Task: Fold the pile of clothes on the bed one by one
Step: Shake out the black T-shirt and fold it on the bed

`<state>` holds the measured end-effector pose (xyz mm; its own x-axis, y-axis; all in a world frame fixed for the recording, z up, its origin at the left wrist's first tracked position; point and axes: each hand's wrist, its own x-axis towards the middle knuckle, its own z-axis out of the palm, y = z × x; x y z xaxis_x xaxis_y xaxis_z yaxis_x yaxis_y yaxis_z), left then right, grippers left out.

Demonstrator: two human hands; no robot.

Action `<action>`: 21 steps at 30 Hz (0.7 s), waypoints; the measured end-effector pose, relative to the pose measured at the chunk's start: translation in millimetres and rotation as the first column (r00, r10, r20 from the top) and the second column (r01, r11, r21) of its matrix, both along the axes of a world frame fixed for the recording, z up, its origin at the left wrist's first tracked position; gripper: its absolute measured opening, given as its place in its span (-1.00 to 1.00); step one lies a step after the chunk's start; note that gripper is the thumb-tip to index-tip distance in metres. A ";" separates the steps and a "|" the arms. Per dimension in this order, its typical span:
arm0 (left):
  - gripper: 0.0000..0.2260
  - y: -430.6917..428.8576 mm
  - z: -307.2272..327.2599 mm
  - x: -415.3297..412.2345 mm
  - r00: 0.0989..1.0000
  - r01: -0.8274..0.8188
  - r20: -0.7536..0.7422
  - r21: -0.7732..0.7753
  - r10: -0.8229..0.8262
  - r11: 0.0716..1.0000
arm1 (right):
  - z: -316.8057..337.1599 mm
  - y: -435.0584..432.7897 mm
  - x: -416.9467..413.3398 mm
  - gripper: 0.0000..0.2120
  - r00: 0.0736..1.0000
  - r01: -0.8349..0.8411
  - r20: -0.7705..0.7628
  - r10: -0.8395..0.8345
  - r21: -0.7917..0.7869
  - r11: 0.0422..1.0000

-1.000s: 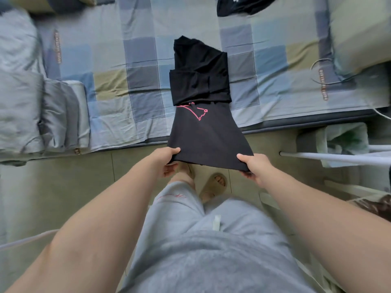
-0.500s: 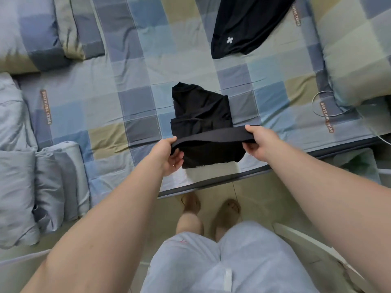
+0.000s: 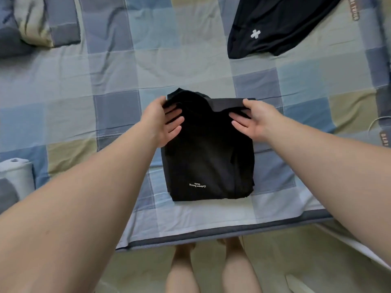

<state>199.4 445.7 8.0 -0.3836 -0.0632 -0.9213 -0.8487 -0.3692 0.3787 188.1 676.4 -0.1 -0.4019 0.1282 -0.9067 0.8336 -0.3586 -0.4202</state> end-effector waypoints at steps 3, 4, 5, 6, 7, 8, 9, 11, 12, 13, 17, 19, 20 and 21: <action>-0.66 12.6 -40.0 8.6 0.946 0.238 -0.132 -0.341 -0.297 0.909 | -43.2 -0.5 7.3 -0.52 0.929 -0.332 -0.085 0.359 0.229 0.915; -0.65 15.4 -55.8 18.1 0.863 0.348 -0.138 -0.534 -0.486 0.771 | -57.1 0.0 12.9 -0.46 0.846 -0.457 -0.095 0.524 0.378 0.805; -0.61 18.1 -71.8 29.1 0.729 0.447 -0.100 -0.680 -0.678 0.581 | -70.5 0.1 19.3 -0.42 0.718 -0.569 -0.081 0.691 0.504 0.650; -0.56 20.5 -88.4 40.0 0.571 0.520 -0.014 -0.768 -0.821 0.374 | -84.5 -0.2 26.6 -0.39 0.557 -0.659 -0.019 0.830 0.599 0.456; -0.52 21.5 -103.2 49.6 0.441 0.558 0.078 -0.804 -0.894 0.205 | -96.6 -0.6 33.1 -0.37 0.398 -0.708 0.082 0.914 0.661 0.249; -0.48 20.8 -118.4 56.4 0.354 0.581 0.148 -0.809 -0.924 0.093 | -108.7 0.0 37.9 -0.36 0.269 -0.712 0.178 0.946 0.699 0.071; -0.45 18.9 -130.6 60.3 0.301 0.595 0.192 -0.803 -0.934 0.027 | -118.1 1.9 41.3 -0.35 0.176 -0.692 0.257 0.950 0.719 -0.066; -0.43 15.4 -152.8 67.3 0.277 0.596 0.203 -0.803 -0.939 0.002 | -137.6 8.6 46.5 -0.33 0.094 -0.643 0.334 0.938 0.740 -0.199; -0.42 14.6 -157.7 70.2 0.283 0.558 0.185 -0.830 -0.941 0.005 | -144.3 12.7 48.5 -0.31 0.092 -0.618 0.337 0.937 0.757 -0.212; -0.41 13.9 -159.8 73.6 0.307 0.498 0.160 -0.867 -0.938 0.015 | -147.9 16.4 50.5 -0.28 0.109 -0.595 0.323 0.940 0.779 -0.198; -0.26 10.6 -154.1 80.0 0.562 0.315 0.096 -0.943 -0.821 0.106 | -143.9 24.2 55.5 -0.10 0.399 -0.573 0.158 0.903 0.812 0.111; -0.17 9.2 -151.7 74.6 0.732 0.338 0.061 -0.898 -0.679 0.283 | -142.1 28.1 53.6 -0.09 0.540 -0.550 0.096 0.836 0.792 0.265; -0.16 8.5 -151.2 69.0 0.789 0.342 0.048 -0.862 -0.612 0.374 | -141.4 29.8 50.4 -0.11 0.598 -0.535 0.050 0.800 0.768 0.352; -0.19 8.4 -148.8 62.6 0.832 0.336 0.026 -0.817 -0.554 0.468 | -140.2 30.2 46.3 -0.15 0.663 -0.512 -0.002 0.749 0.728 0.456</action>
<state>262.0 454.2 -140.7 -0.7462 -0.4519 -0.4889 -0.6640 0.5578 0.4980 234.3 706.6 -140.3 -0.8272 0.1942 -0.5273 0.5069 0.6629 -0.5510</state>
